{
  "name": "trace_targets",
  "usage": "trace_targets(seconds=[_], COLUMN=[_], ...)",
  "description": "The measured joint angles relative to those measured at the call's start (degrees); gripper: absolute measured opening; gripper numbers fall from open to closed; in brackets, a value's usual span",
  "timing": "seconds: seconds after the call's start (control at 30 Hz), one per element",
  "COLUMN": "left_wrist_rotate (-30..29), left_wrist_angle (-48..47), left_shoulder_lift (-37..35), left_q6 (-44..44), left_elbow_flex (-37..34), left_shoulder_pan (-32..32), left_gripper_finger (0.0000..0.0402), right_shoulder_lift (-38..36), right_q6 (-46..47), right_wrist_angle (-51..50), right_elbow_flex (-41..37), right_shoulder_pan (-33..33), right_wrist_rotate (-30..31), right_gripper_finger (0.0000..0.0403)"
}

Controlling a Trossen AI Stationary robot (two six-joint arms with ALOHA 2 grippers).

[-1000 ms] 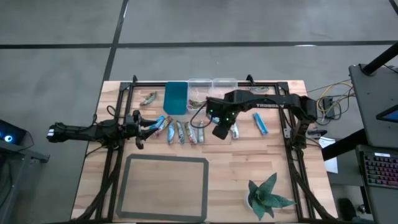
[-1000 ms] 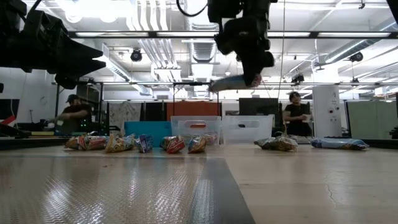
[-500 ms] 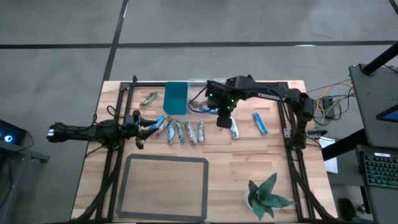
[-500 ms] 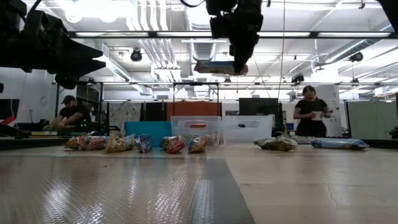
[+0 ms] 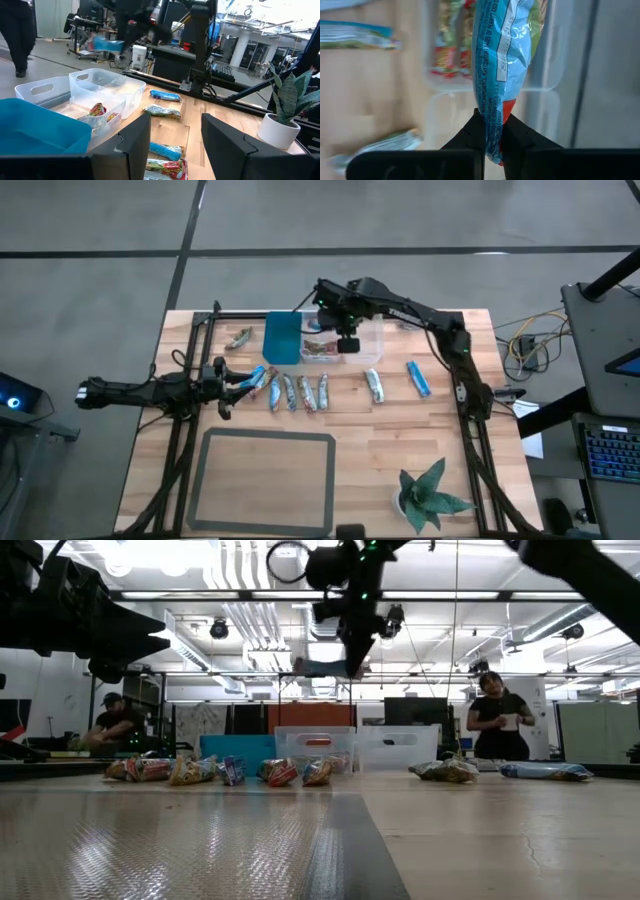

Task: Pick and place Granola Bars by type
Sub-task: Put the red granola bar into the left transparent bin

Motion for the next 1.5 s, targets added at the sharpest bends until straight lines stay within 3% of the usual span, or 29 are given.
trace_targets(seconds=[0.1,0.27,0.57,1.3,1.5], left_wrist_rotate=[0.00,0.00,0.00,0.00,0.00], left_wrist_angle=[0.00,0.00,0.00,0.00,0.00], left_shoulder_lift=[0.00,0.02,0.04,0.07,0.07], left_q6=[0.01,0.00,0.01,0.01,0.02], left_elbow_flex=[0.00,0.00,0.01,0.01,0.02], left_shoulder_pan=[0.00,0.02,0.00,0.02,0.02], left_gripper_finger=[0.0159,0.0159,0.0159,0.0159,0.0159], right_shoulder_lift=[3.80,6.56,9.28,16.97,18.18], right_q6=[-3.84,-8.56,-8.91,-8.86,-5.24], right_wrist_angle=[-0.72,0.48,5.50,8.70,8.33], right_elbow_flex=[4.55,4.21,4.50,4.48,4.48], right_shoulder_pan=[-0.70,-1.26,-1.58,-1.69,-2.78], right_wrist_rotate=[1.31,3.12,6.63,5.14,4.99], right_gripper_finger=[0.0019,0.0018,0.0018,0.0017,0.0017])
